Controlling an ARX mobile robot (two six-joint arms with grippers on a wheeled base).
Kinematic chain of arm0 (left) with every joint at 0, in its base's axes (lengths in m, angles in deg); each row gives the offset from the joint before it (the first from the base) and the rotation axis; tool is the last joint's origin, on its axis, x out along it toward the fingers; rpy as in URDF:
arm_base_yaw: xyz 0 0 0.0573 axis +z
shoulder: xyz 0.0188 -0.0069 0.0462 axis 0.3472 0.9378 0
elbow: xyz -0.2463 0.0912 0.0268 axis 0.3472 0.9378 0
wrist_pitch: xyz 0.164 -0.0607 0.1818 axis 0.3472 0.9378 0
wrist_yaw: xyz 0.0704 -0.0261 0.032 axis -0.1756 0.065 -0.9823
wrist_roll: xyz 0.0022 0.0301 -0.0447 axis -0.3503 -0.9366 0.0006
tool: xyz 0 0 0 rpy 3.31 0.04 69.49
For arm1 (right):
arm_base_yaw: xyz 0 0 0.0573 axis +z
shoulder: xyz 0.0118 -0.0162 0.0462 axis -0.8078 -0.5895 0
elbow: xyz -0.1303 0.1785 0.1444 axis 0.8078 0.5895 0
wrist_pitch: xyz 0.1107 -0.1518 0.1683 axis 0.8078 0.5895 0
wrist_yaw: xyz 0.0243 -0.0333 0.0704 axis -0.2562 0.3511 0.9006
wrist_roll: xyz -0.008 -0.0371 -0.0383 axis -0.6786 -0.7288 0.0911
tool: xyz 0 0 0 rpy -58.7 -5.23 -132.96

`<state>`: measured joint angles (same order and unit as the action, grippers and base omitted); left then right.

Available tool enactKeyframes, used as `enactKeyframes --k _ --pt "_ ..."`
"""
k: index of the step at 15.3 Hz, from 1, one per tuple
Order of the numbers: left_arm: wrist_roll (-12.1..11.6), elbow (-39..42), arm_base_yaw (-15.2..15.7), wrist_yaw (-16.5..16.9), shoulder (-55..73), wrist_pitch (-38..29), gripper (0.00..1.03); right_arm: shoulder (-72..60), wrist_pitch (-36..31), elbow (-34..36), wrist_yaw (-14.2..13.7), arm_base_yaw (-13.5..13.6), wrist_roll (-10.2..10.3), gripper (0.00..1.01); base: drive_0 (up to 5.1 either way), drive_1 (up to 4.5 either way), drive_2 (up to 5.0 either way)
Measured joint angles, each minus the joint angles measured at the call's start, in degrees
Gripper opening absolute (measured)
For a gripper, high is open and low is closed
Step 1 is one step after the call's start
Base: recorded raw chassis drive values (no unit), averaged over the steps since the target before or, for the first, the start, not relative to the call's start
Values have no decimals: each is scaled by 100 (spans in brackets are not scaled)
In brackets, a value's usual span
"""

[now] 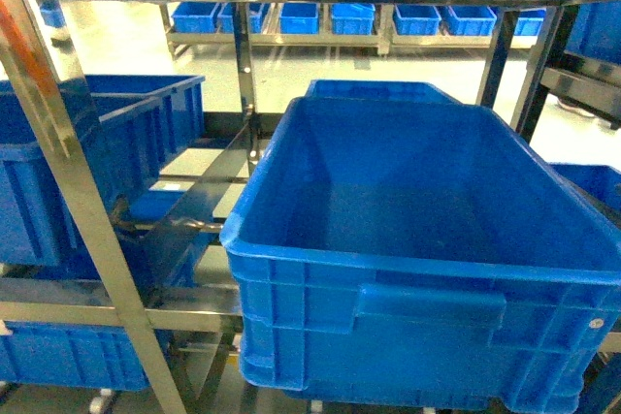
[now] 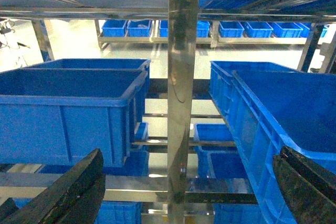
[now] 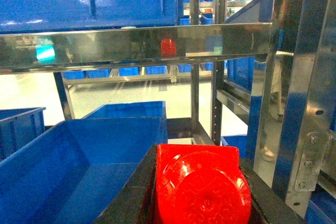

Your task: Pick red block from blue box to shelf

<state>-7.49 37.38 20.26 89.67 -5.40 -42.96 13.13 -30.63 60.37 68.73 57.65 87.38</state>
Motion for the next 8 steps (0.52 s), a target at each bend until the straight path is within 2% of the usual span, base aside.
enactKeyframes --k 8 --pt "0 0 0 0 0 0 98 0 0 0 0 0 0 28 0 0 0"
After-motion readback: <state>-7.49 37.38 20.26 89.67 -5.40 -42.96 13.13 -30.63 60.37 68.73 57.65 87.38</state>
